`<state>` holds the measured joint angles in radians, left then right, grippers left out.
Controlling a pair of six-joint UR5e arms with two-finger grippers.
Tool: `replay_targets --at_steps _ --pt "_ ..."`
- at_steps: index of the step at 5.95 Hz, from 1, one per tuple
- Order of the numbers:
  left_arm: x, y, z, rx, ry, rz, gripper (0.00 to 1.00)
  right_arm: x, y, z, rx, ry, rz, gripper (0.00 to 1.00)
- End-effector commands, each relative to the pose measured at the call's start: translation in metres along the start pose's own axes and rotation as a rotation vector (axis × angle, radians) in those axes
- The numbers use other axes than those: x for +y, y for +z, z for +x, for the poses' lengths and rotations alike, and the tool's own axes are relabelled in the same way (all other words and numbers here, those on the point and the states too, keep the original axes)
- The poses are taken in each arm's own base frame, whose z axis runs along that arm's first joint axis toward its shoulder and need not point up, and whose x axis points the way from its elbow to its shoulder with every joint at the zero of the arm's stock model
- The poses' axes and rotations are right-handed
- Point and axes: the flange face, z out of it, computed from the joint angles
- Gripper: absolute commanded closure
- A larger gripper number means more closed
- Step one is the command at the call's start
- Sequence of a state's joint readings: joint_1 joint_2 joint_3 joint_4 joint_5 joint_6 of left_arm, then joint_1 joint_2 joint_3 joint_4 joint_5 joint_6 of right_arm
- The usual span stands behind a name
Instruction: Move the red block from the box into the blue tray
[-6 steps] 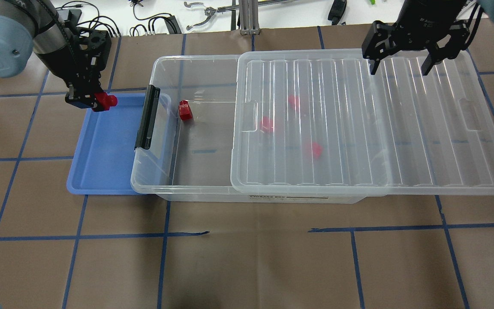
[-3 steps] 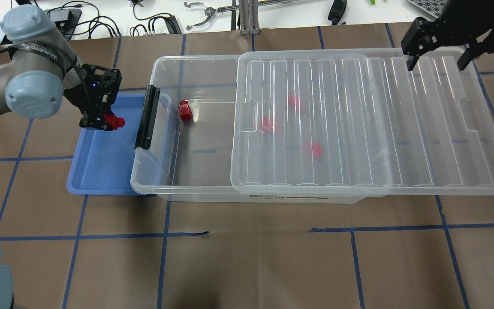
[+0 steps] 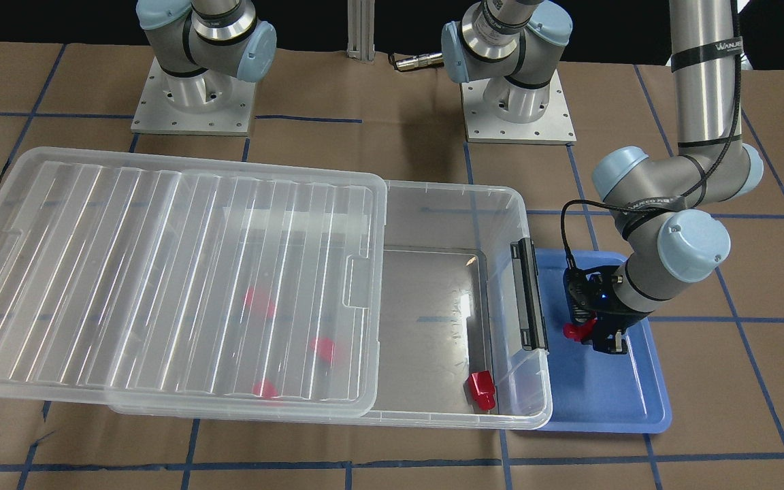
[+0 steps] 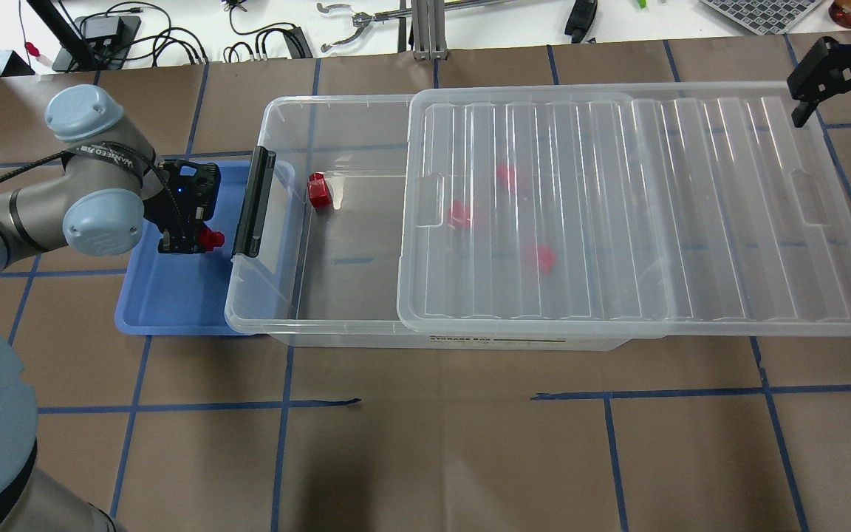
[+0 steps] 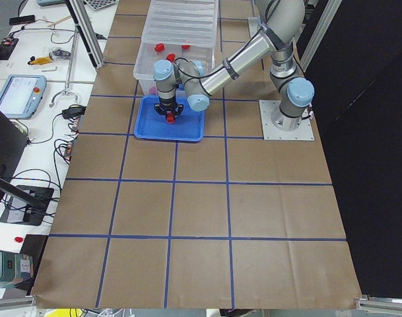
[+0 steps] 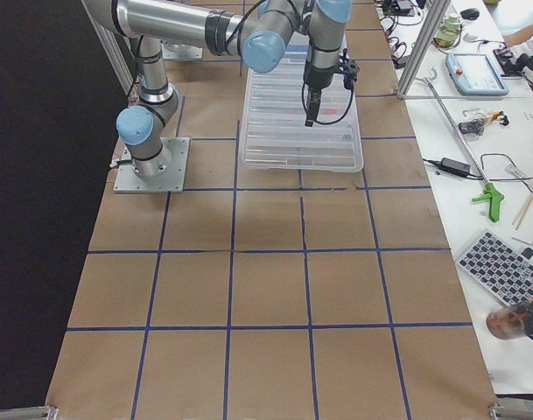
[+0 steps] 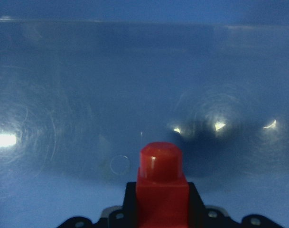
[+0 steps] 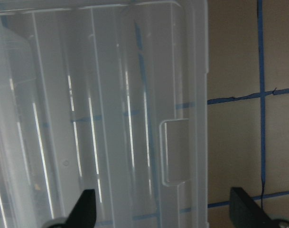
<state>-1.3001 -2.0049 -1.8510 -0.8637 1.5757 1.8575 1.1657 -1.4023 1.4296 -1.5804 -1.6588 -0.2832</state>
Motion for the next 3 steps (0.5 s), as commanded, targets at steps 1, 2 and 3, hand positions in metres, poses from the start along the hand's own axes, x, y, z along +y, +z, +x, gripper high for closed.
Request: replay_targets --at_steps 1,2,3 --pt "-0.001 0.009 -0.002 -0.003 -0.001 0.006 0.18 -0.01 0.033 0.06 0.03 0.021 -0.035 0.0" --pt "-0.009 -0.007 -0.005 -0.016 0.002 -0.009 0.02 -0.011 0.056 0.082 0.046 -0.008 -0.035 0.0" --pt "-0.012 -0.025 -0.002 -0.031 -0.013 -0.007 0.02 -0.006 0.079 0.104 0.049 -0.009 -0.023 0.0"
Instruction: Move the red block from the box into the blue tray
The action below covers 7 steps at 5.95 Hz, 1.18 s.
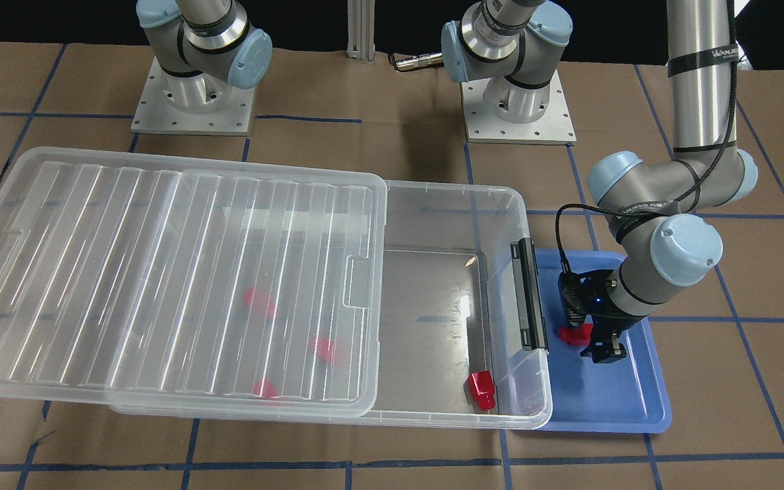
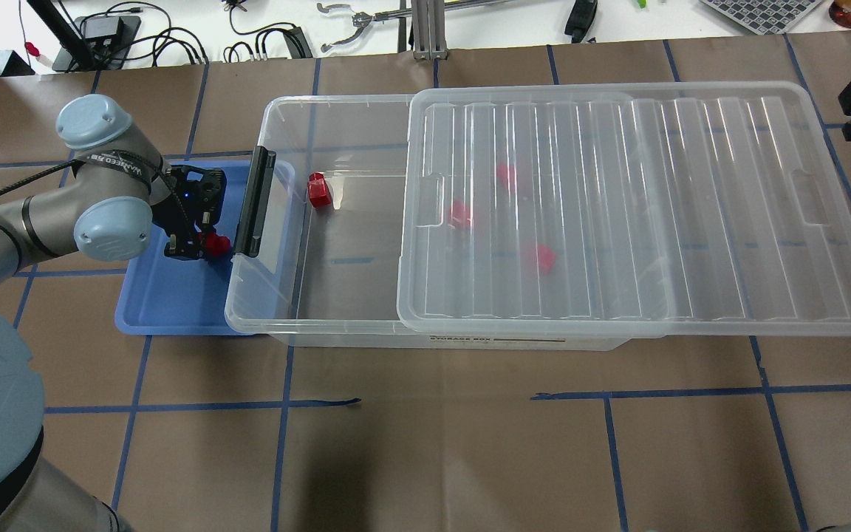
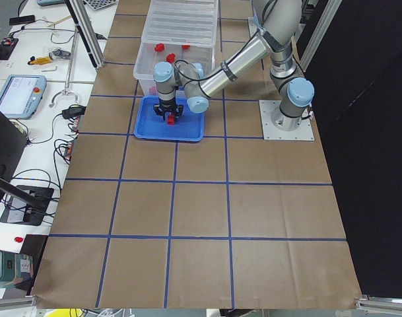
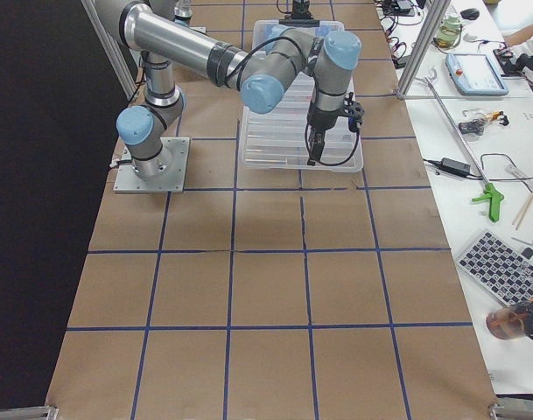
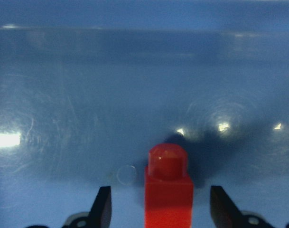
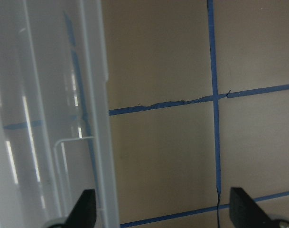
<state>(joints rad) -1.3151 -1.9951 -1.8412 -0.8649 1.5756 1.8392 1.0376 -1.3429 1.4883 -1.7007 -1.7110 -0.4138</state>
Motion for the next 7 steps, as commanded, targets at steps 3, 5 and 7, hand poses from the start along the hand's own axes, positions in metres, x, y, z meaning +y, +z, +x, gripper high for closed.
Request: replay_targets --at_steps 3,5,7 --pt "-0.039 -0.169 0.017 0.062 -0.035 0.01 0.02 0.021 0.069 0.024 -0.006 0.01 -0.021 0.0" --pt "-0.043 -0.257 0.023 0.158 -0.065 0.02 0.02 0.027 0.07 0.018 -0.029 0.006 -0.03 0.0" --pt "-0.045 -0.271 0.03 0.18 -0.256 0.008 0.02 0.032 0.068 0.008 -0.051 0.001 -0.019 0.0"
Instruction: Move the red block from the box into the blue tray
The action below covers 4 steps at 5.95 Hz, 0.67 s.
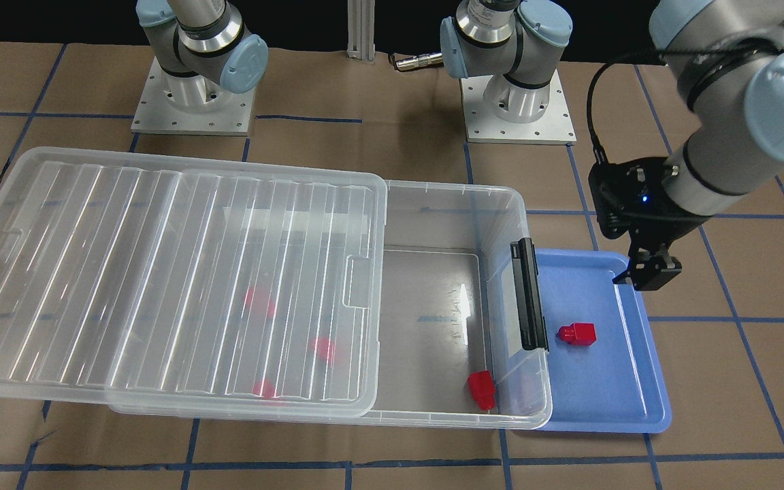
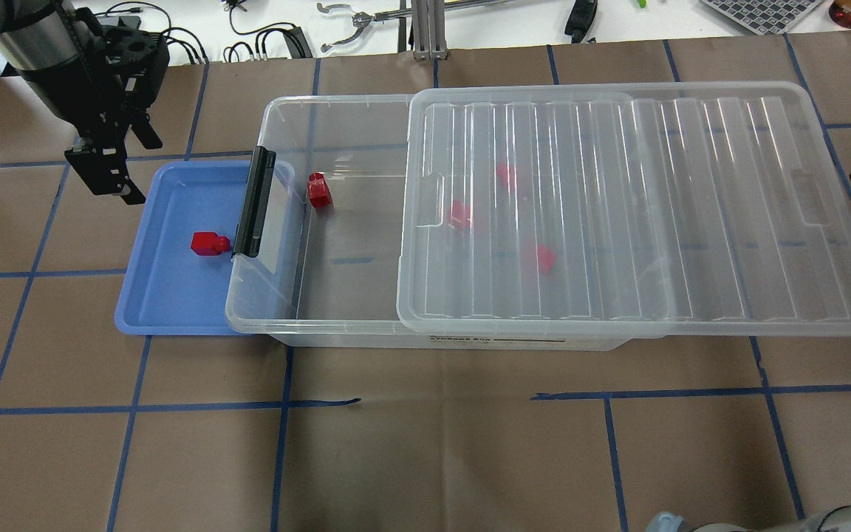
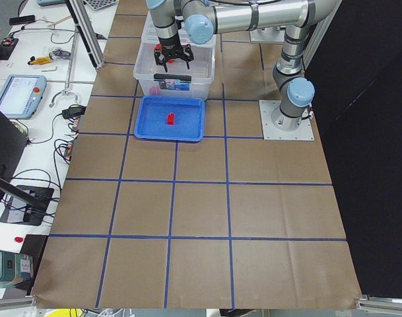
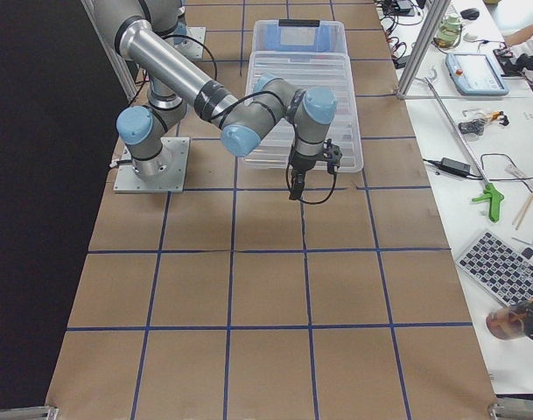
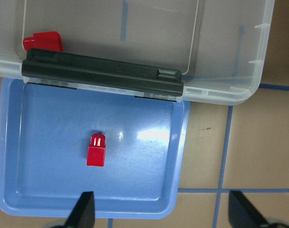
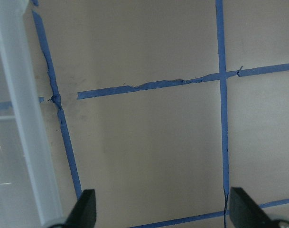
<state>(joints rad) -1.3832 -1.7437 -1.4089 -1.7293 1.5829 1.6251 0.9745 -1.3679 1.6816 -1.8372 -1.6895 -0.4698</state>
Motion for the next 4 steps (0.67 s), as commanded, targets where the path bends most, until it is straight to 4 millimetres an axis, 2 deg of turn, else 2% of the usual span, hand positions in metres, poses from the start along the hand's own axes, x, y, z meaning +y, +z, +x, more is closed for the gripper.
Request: replay_targets --at_steps 1,2,4 --pt "-0.003 -0.015 0.009 -0.015 -0.282 0.013 0.02 0.01 0.004 -0.01 -0.021 -0.004 -0.004 0.0" --pt "-0.018 -0.013 0.012 -0.021 -0.395 0.039 0.02 0.016 0.007 -0.016 -0.046 -0.004 0.001 0.0" --pt "-0.086 -0.01 0.025 -0.035 -0.669 0.064 0.02 0.023 0.009 -0.03 -0.06 -0.011 -0.001 0.0"
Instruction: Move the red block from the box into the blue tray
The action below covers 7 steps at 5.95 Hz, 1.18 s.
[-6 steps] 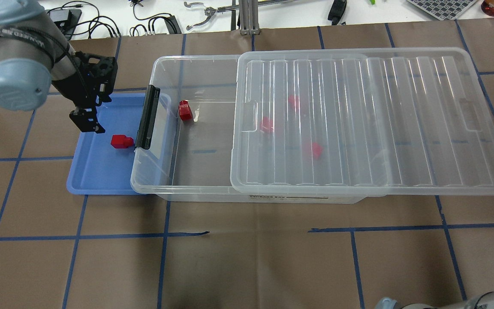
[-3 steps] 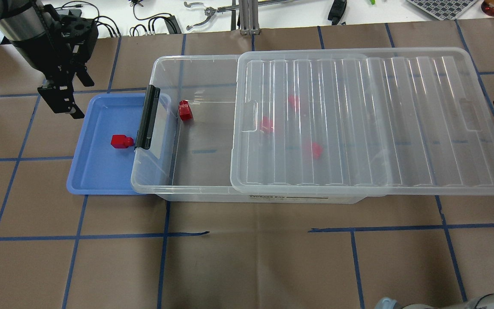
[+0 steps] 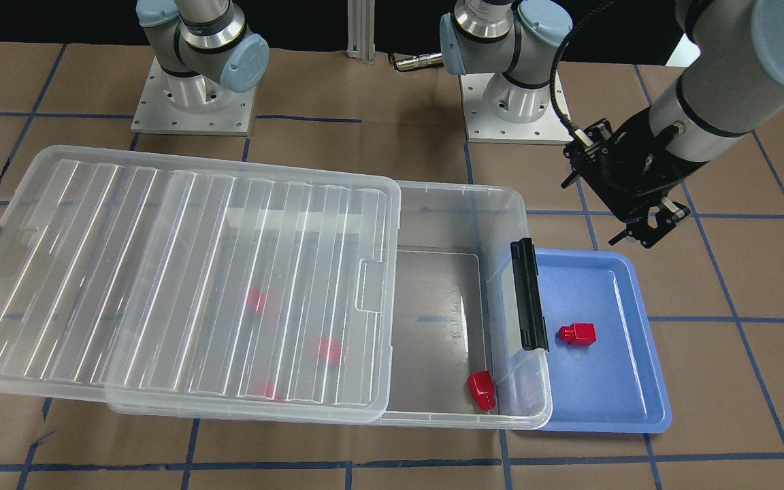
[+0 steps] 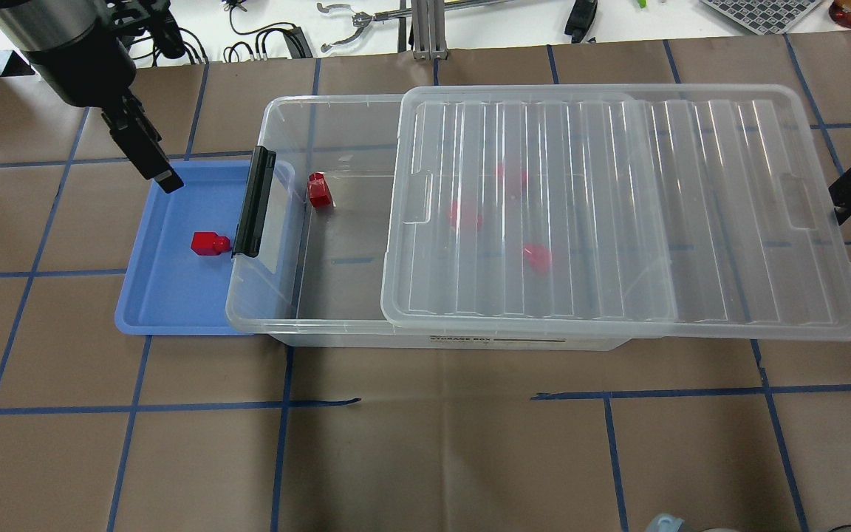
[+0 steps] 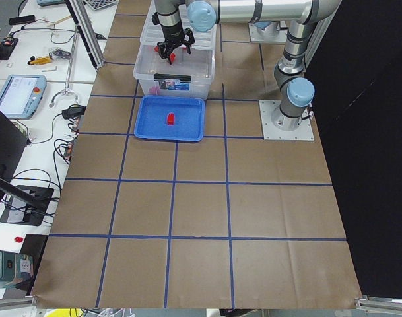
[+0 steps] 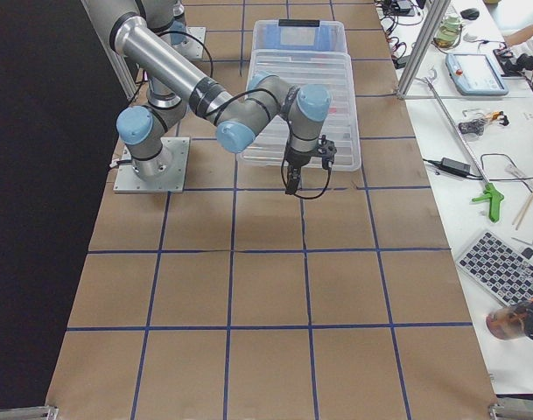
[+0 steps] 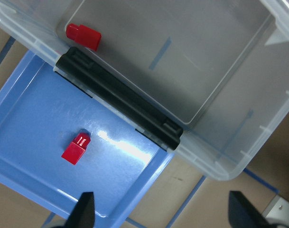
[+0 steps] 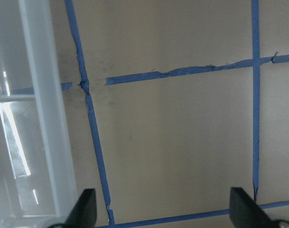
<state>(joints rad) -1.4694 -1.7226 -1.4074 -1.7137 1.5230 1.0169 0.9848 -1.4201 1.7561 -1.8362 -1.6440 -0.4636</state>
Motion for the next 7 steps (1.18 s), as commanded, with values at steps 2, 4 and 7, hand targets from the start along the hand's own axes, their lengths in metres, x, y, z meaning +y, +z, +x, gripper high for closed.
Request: replay_targets --at_steps 2,4,7 --pt "-0.041 -0.008 0.057 -0.049 -0.58 0.04 0.02 0.001 -0.001 -0.03 -0.018 -0.041 0.01 0.0" --pt "-0.035 -0.022 0.065 -0.071 -0.813 0.09 0.02 -0.002 0.0 -0.044 -0.06 -0.046 0.025 0.0" --pt "-0.028 -0.028 0.068 -0.107 -0.896 0.095 0.02 0.001 0.001 -0.083 -0.058 -0.064 0.022 0.0"
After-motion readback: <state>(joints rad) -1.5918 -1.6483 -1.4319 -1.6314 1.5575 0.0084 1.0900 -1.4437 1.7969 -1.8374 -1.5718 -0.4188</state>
